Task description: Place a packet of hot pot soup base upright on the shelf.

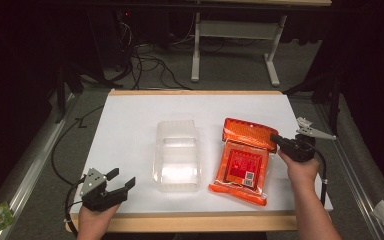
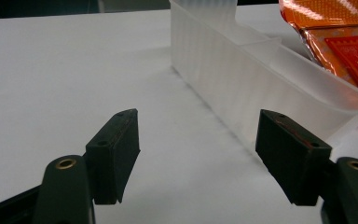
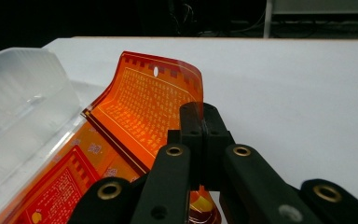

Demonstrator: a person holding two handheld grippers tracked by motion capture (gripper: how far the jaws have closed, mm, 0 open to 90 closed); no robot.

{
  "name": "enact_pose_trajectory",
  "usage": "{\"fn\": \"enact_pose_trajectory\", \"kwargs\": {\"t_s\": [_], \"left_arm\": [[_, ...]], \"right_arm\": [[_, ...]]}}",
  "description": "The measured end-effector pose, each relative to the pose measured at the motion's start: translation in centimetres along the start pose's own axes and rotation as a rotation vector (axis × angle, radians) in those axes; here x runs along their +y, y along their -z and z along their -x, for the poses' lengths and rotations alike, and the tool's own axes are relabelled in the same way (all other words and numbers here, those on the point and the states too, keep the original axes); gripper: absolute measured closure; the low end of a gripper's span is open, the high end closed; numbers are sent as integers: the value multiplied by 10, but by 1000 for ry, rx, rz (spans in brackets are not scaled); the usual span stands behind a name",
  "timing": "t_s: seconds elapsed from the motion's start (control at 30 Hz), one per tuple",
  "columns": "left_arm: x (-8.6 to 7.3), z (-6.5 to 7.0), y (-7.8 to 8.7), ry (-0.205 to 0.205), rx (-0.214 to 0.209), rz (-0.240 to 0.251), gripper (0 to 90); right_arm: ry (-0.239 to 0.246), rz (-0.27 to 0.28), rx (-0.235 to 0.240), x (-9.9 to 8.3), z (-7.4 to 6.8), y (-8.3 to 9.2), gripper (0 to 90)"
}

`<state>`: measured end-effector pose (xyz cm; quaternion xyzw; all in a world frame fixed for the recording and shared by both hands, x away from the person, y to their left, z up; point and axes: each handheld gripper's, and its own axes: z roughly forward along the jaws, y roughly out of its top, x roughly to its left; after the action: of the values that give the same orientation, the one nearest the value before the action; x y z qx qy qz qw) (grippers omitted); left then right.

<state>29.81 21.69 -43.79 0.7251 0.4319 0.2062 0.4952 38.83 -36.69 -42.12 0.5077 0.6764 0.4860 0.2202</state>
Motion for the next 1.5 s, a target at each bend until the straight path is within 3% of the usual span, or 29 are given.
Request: {"fn": "enact_pose_trajectory", "kwargs": {"t_s": [0.17, 0.2, 0.37, 0.43, 0.63, 0.9, 1.07, 1.1, 1.13, 1.17, 1.2, 1.23, 1.43, 1.47, 1.5], "left_arm": [[7, 8, -4, -14, -18, 2, 301], [11, 14, -8, -23, -42, -9, 290], [20, 30, -14, -55, -69, -11, 280], [27, 37, -15, -61, -79, 1, 280], [49, 55, -22, -75, -95, 21, 281], [79, 78, -43, -101, -128, 33, 280], [100, 96, -68, -110, -163, 18, 280], [100, 96, -68, -110, -163, 18, 279], [106, 101, -81, -102, -180, -1, 277], [106, 101, -81, -102, -180, -1, 277], [113, 106, -94, -100, -194, -9, 278], [113, 106, -94, -100, -194, -9, 278], [130, 120, -131, -99, -232, -39, 289], [135, 124, -144, -82, -242, -47, 287], [135, 124, -144, -82, -242, -47, 285]], "right_arm": [[31, 53, 12, 9, -17, 15, 900], [38, 62, 16, 10, -20, 18, 900], [65, 103, 35, 16, -32, 29, 900], [96, 126, 45, 22, -43, 34, 900], [129, 164, 72, 30, -58, 43, 900], [181, 214, 120, 37, -79, 57, 900], [201, 232, 135, 39, -88, 64, 900], [201, 232, 135, 39, -88, 64, 900], [207, 234, 139, 39, -88, 65, 900], [207, 234, 139, 39, -88, 65, 900], [207, 234, 139, 39, -88, 66, 900], [207, 234, 139, 39, -88, 66, 900], [195, 239, 139, 37, -86, 65, 900], [192, 240, 144, 37, -85, 65, 900], [192, 242, 143, 36, -85, 65, 900]]}}
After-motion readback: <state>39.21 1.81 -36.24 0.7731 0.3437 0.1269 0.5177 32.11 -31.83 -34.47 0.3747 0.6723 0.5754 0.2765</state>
